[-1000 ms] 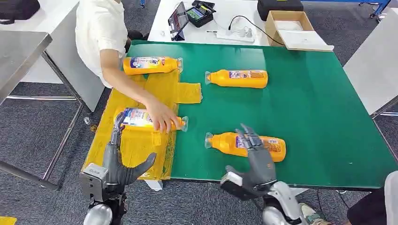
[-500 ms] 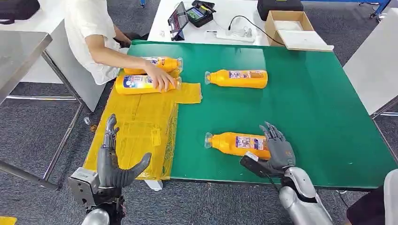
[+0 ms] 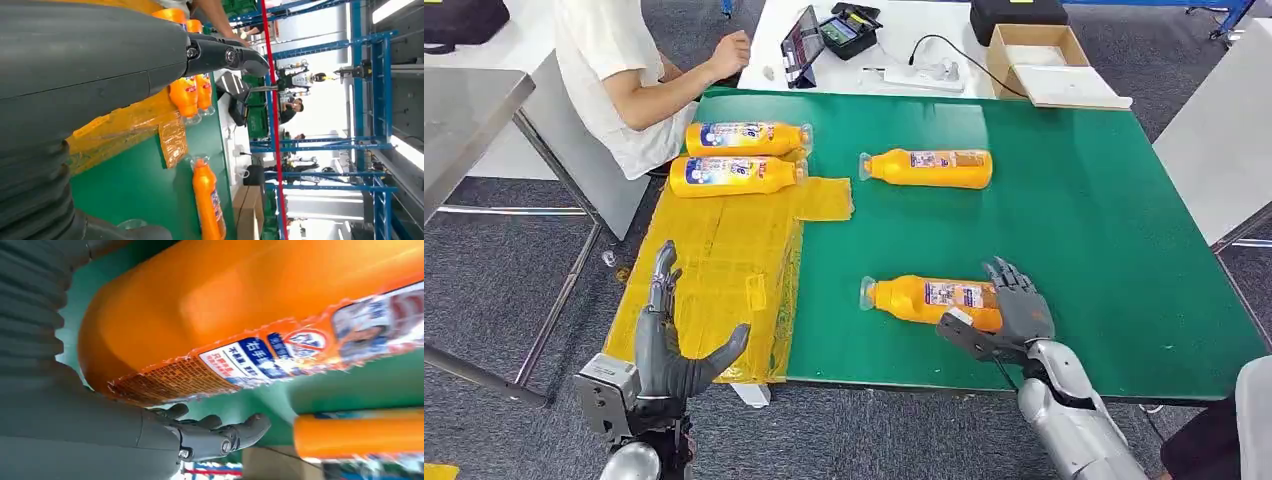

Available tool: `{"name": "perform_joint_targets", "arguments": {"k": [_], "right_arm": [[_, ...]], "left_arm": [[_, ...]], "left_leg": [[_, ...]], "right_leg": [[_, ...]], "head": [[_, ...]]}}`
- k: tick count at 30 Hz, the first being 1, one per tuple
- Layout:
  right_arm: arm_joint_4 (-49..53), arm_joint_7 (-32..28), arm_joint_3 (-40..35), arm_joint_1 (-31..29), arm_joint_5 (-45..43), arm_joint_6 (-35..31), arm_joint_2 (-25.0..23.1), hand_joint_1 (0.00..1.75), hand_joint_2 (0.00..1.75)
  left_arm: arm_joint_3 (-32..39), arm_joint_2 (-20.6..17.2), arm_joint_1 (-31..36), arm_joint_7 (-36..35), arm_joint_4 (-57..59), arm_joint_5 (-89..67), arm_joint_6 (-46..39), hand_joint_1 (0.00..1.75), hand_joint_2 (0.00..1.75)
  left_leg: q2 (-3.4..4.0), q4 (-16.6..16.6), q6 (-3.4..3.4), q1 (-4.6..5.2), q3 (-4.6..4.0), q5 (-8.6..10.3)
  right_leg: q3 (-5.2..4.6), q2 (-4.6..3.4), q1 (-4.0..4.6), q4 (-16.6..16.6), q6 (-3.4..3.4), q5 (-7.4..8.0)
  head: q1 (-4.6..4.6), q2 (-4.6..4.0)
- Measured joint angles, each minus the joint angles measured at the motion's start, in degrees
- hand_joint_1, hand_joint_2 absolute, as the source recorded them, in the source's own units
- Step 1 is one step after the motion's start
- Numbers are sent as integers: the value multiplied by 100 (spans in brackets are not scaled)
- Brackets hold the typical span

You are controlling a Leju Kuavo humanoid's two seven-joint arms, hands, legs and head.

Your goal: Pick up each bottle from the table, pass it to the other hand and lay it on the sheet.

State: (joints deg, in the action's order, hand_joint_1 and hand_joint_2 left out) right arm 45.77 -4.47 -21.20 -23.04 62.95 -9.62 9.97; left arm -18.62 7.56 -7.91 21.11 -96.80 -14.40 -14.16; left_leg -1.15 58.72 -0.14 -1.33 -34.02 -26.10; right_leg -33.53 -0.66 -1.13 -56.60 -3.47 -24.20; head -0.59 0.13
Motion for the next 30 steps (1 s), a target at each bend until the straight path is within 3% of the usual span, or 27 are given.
{"name": "perform_joint_targets", "arguments": {"k": [1, 2, 17, 22, 28, 30], "right_arm": [[-38, 62, -16, -43, 18, 58, -7, 150, 175], [-123, 132, -53, -128, 26, 161, -20, 175, 175], [-608, -622, -57, -361, -1150, 580, -61, 175, 175], [-614, -871, 8, -245, -1531, 665, -50, 175, 175], [-341, -1713, 245, 144, -2700, 853, -190, 175, 175], [-259, -1750, 266, 200, -2771, 860, -218, 175, 175]], "left_arm": [[0, 0, 0, -9, 0, -4, 0, 0, 175], [-2, 0, 0, -35, 2, -15, -5, 0, 175], [-125, -7, 19, -44, 55, 11, 37, 0, 175], [-186, -28, 22, -44, 96, 131, 137, 0, 175], [-190, -37, 28, -282, 258, 849, 430, 0, 175], [-190, -37, 28, -308, 286, 924, 435, 0, 175]], "left_leg": [[1, 0, 0, 0, 4, 0], [2, 0, 0, 0, 12, -1], [26, 0, 1, -6, 69, -3], [28, 0, 0, -7, 73, -4], [28, -1, 0, -8, 73, -5], [28, -1, 0, -8, 72, -5]], "right_leg": [[4, 0, 0, 0, 0, 0], [12, -1, 0, 1, 0, 0], [46, -15, 12, 7, 12, 9], [50, -19, 13, 7, 13, 9], [54, -19, 15, 7, 13, 10], [54, -19, 15, 7, 13, 10]], "head": [[2, 0], [2, 0], [2, 0], [2, 0], [2, 0], [2, 0]]}}
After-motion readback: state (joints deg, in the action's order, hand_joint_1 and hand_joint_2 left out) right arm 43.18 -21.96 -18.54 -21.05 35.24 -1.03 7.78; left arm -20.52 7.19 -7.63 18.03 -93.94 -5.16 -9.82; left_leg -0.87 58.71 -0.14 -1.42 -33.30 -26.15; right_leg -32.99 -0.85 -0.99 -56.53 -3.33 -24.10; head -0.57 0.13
